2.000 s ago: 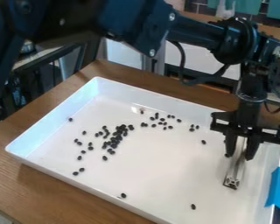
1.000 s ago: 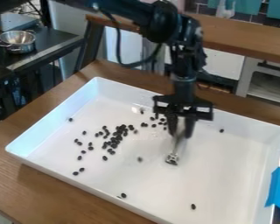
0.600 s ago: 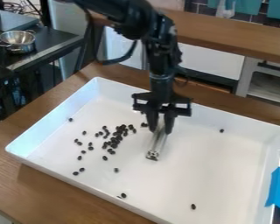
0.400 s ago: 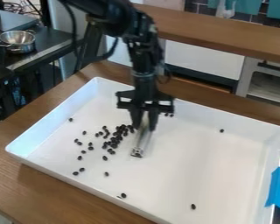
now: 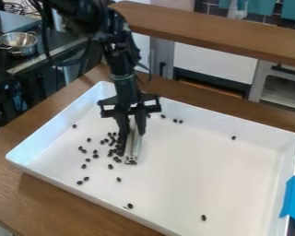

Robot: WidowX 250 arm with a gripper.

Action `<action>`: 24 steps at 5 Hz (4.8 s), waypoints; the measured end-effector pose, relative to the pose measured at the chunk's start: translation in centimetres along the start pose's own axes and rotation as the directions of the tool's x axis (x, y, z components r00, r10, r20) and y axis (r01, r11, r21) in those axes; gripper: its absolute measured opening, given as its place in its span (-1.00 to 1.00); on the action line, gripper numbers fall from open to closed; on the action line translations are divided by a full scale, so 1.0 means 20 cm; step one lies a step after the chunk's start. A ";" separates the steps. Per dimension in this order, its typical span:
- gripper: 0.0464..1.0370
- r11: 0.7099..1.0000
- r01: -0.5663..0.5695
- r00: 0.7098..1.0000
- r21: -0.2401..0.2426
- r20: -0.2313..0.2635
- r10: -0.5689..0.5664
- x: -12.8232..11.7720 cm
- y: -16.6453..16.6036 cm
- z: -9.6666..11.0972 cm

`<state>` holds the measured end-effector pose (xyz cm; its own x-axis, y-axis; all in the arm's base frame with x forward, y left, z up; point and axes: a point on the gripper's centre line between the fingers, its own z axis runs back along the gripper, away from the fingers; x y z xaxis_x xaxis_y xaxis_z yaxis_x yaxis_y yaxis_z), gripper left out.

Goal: Sweep into pile

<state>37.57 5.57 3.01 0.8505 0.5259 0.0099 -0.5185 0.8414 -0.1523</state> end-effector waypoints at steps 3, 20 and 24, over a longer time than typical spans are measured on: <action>-0.41 0.909 -0.416 0.910 0.016 0.019 0.415 -0.02 0.33 0.05; -0.41 0.960 0.279 0.931 -0.026 0.254 -0.264 -0.87 -0.77 -0.11; -0.41 0.955 0.289 0.938 0.067 0.178 -0.297 -0.58 -0.33 -0.03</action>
<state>31.23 -6.26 3.23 0.9360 0.2661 0.2305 -0.2552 0.9639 -0.0762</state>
